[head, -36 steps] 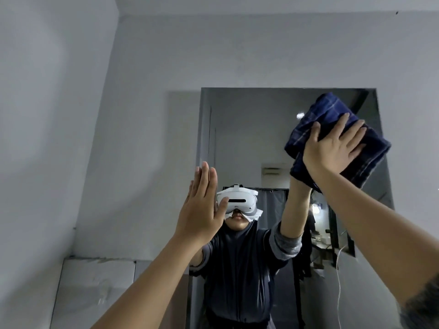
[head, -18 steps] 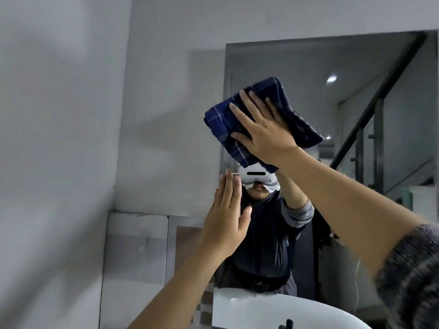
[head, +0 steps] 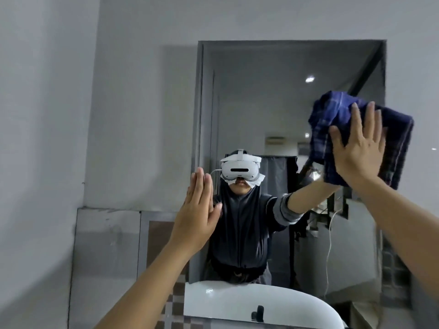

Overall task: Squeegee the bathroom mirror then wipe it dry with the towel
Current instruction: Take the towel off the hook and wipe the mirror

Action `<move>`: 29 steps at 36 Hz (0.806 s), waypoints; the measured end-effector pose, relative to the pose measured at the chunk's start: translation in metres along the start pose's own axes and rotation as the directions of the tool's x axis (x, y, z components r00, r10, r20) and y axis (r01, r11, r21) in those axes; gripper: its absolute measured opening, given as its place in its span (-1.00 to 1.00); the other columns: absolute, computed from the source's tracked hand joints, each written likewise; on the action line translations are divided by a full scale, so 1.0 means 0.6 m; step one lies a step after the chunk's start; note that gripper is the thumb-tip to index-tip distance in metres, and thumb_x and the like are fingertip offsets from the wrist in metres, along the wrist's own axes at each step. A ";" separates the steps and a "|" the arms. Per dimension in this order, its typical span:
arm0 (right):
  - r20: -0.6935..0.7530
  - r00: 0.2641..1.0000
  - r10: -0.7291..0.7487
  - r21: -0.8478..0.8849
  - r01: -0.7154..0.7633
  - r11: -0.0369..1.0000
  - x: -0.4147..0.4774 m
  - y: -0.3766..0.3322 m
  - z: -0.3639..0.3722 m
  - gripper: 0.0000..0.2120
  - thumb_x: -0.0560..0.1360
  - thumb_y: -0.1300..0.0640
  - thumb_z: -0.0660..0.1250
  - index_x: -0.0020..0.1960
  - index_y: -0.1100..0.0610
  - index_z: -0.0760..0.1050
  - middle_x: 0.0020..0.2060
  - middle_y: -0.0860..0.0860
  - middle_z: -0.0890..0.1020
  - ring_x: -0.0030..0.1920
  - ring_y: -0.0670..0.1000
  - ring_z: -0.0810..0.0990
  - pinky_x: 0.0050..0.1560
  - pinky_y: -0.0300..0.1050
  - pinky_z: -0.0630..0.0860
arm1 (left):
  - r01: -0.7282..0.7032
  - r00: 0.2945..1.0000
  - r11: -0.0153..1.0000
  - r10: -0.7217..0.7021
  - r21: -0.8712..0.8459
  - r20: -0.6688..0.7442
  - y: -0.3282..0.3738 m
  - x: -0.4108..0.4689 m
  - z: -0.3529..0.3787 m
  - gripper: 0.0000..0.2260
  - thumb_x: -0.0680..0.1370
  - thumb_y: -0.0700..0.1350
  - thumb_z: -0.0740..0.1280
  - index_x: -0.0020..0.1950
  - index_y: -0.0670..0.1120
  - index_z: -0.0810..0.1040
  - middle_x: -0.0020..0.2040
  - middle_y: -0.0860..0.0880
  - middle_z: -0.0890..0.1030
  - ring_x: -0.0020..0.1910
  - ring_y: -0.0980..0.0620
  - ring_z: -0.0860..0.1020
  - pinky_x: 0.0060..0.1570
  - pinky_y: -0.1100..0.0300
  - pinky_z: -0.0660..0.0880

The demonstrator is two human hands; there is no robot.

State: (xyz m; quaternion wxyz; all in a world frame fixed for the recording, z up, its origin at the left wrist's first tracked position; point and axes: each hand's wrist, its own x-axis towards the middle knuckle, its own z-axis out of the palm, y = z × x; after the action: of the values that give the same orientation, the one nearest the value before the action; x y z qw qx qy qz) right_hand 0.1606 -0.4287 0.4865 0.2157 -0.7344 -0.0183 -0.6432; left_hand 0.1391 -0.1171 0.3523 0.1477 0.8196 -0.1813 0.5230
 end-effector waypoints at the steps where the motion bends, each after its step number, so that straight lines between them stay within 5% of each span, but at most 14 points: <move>1: -0.016 0.997 0.075 0.026 -0.075 0.997 -0.012 -0.001 0.004 -0.42 0.57 -0.20 0.00 0.51 -0.03 -0.02 0.53 0.03 -0.02 0.52 0.04 -0.09 0.48 0.09 -0.08 | 0.008 1.000 1.000 -0.008 -0.002 -0.003 0.000 -0.001 0.002 -0.35 0.60 0.01 0.14 0.49 -0.09 -0.24 0.51 -0.03 -0.29 0.46 0.11 -0.31 0.45 0.10 -0.02; 6: -0.069 0.940 0.333 0.114 -0.324 0.939 -0.074 -0.038 0.036 -0.39 0.56 -0.18 0.01 0.52 0.00 -0.06 0.53 0.08 -0.05 0.52 0.07 -0.11 0.48 0.08 -0.14 | 0.036 0.999 0.999 -0.036 -0.009 -0.017 0.010 -0.018 0.014 -0.37 0.58 0.09 0.05 0.48 -0.08 -0.26 0.50 -0.02 -0.31 0.47 0.08 -0.29 0.43 0.15 -0.12; 9: -0.063 0.921 0.385 0.136 -0.375 0.917 -0.109 -0.081 0.054 -0.39 0.56 -0.18 0.01 0.51 0.02 -0.07 0.53 0.09 -0.06 0.52 0.08 -0.12 0.47 0.09 -0.14 | 0.045 0.999 0.999 -0.044 -0.027 0.002 0.018 -0.035 0.019 -0.34 0.58 0.07 0.10 0.48 -0.07 -0.26 0.49 -0.02 -0.32 0.46 0.08 -0.31 0.44 0.10 -0.01; 12: -0.062 0.923 0.379 0.157 -0.366 0.917 -0.132 -0.132 0.070 -0.39 0.56 -0.18 0.01 0.51 0.01 -0.07 0.53 0.08 -0.07 0.52 0.06 -0.12 0.46 0.07 -0.15 | 0.031 0.999 0.999 -0.030 -0.026 0.030 0.021 -0.055 0.026 -0.35 0.60 0.08 0.11 0.48 -0.10 -0.24 0.50 -0.04 -0.31 0.46 0.08 -0.32 0.44 0.19 -0.18; 17: -0.025 0.975 0.222 0.177 -0.215 0.960 -0.141 -0.210 0.091 -0.38 0.56 -0.18 0.02 0.52 0.04 -0.04 0.52 0.12 -0.06 0.52 0.10 -0.12 0.46 0.10 -0.14 | 0.013 0.999 1.000 -0.014 0.022 0.034 0.014 -0.083 0.042 -0.34 0.56 0.01 0.20 0.49 -0.22 -0.07 0.52 -0.20 -0.08 0.50 -0.05 -0.15 0.47 0.14 -0.13; 21: 0.069 0.986 -0.152 0.156 0.140 0.978 -0.137 -0.257 0.106 -0.39 0.57 -0.18 0.01 0.52 0.04 -0.06 0.52 0.12 -0.07 0.52 0.11 -0.13 0.47 0.09 -0.12 | 0.014 1.000 1.000 -0.013 -0.014 0.013 0.016 -0.104 0.050 -0.32 0.55 -0.04 0.28 0.49 -0.22 -0.05 0.52 -0.19 -0.06 0.50 -0.05 -0.12 0.46 0.04 0.04; 23: 0.139 0.912 -0.386 0.130 0.369 0.920 -0.138 -0.269 0.110 -0.40 0.57 -0.17 0.00 0.52 0.03 -0.07 0.53 0.10 -0.07 0.52 0.10 -0.13 0.47 0.05 -0.18 | 0.021 1.000 1.000 -0.021 -0.016 0.016 0.016 -0.115 0.054 -0.30 0.55 -0.01 0.27 0.49 -0.20 -0.09 0.52 -0.15 -0.09 0.50 -0.02 -0.14 0.45 0.05 0.04; 26: 0.225 0.695 -0.683 0.095 0.682 0.725 -0.146 -0.265 0.116 -0.42 0.58 -0.16 0.01 0.52 0.03 -0.01 0.52 0.10 0.01 0.52 0.10 -0.06 0.47 0.05 -0.19 | 0.040 0.999 0.999 -0.040 -0.006 0.029 0.014 -0.133 0.061 -0.29 0.56 0.04 0.24 0.50 -0.17 -0.13 0.52 -0.09 -0.15 0.50 0.02 -0.16 0.44 0.09 0.02; 29: 0.283 0.483 -0.828 0.088 0.847 0.524 -0.144 -0.234 0.112 -0.43 0.56 -0.17 0.02 0.50 0.05 0.07 0.51 0.12 0.10 0.51 0.13 0.01 0.48 0.07 -0.14 | 0.042 0.998 0.999 -0.041 -0.010 0.039 0.015 -0.146 0.066 -0.29 0.57 0.07 0.21 0.50 -0.15 -0.17 0.52 -0.06 -0.20 0.50 0.01 -0.17 0.44 0.09 0.02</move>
State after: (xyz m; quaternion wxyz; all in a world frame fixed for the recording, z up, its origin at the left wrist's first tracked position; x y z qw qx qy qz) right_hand 0.1660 -0.2568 0.4403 -0.1533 -0.7242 -0.3844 -0.5515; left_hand 0.1329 -0.1297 0.2564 0.1593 0.8324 -0.1699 0.5029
